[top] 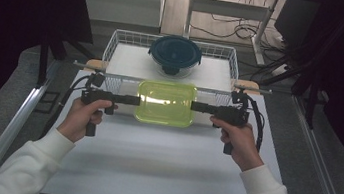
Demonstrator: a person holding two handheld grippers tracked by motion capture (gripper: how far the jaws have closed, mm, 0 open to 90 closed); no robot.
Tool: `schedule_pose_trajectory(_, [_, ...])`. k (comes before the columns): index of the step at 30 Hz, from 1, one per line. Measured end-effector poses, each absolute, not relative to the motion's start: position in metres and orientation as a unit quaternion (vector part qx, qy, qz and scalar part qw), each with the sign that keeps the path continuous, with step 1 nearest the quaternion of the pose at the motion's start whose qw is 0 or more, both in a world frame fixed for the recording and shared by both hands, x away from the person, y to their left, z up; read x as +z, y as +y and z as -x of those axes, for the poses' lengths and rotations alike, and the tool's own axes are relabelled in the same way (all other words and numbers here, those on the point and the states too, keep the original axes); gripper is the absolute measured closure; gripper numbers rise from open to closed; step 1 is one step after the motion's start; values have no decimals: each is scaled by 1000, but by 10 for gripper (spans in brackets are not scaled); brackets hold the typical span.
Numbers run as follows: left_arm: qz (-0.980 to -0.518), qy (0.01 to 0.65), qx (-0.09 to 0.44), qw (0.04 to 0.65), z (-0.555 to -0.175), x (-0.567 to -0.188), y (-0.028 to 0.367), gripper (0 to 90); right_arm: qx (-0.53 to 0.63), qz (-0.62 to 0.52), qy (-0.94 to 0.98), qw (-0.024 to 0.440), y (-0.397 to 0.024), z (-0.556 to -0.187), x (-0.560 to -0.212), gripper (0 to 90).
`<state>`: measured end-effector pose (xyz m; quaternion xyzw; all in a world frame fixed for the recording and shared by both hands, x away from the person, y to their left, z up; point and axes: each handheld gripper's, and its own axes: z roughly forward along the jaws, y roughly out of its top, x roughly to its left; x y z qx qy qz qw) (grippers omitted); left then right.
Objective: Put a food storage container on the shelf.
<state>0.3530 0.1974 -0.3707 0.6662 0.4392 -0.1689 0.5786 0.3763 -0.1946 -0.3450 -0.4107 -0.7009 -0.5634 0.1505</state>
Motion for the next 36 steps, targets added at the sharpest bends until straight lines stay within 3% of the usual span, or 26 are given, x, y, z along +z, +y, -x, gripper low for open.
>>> schedule_pose_trajectory(18, [-673,418,-142,594,-380,-307,198,823,-589,386,-697,134,-196,-399,-289,819])
schedule_pose_trajectory(36, [-675,422,-133,591,-440,-266,200,823,-591,402,-689,122,-191,-453,-250,818])
